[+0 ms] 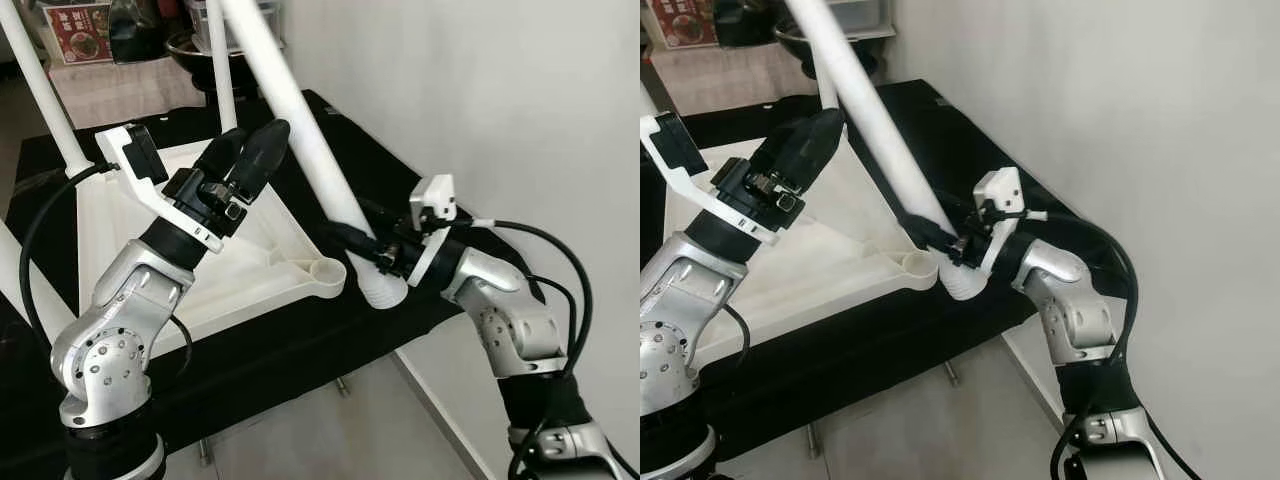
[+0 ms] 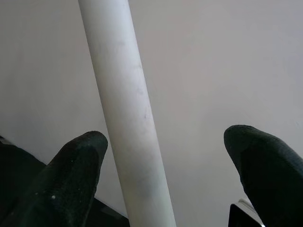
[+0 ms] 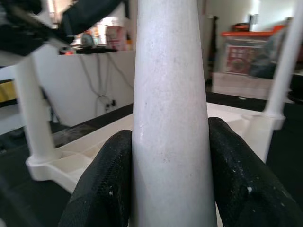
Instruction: Building children table
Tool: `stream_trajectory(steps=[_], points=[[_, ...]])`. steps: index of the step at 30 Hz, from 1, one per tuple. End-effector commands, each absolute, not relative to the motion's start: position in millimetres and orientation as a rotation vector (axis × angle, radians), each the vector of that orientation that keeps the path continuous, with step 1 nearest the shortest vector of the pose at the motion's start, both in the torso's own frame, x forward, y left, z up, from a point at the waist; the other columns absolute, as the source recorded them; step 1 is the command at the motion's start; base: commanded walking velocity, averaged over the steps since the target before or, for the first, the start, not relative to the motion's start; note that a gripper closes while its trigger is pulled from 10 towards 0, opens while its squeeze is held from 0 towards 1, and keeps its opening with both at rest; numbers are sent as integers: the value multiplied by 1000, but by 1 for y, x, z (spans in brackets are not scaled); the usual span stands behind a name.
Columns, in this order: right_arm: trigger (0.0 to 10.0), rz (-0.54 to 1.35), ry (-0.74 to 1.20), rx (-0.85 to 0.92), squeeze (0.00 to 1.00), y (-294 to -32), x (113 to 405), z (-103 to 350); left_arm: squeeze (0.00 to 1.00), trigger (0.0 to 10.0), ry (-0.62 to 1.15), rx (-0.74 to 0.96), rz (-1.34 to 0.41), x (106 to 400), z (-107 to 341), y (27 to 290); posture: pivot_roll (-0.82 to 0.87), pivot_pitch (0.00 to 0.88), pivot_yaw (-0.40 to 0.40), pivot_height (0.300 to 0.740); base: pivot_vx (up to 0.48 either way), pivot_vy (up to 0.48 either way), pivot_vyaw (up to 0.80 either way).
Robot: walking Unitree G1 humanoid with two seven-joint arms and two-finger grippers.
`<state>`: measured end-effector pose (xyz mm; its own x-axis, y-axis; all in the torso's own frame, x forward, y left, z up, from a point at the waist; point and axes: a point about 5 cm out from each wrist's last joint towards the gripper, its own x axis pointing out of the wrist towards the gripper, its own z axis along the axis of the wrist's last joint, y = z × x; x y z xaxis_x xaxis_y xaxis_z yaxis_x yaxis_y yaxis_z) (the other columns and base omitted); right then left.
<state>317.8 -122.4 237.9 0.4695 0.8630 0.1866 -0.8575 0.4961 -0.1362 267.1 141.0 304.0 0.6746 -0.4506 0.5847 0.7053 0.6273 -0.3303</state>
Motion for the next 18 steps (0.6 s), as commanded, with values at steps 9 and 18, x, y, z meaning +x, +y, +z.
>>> stream_trajectory(steps=[9, 18], points=[[10000, 1143, -282, -54, 0, -116, 308, 243, 0, 10000, -452, -591, -726, 268, 306, 137, -120, 90, -9, 740, 0, 0, 0], [10000, 1196, -298, -48, 0, -114, 302, 246, 0, 10000, -456, -605, -677, 270, 306, 141, -117, 90, -8, 740, 0, 0, 0]])
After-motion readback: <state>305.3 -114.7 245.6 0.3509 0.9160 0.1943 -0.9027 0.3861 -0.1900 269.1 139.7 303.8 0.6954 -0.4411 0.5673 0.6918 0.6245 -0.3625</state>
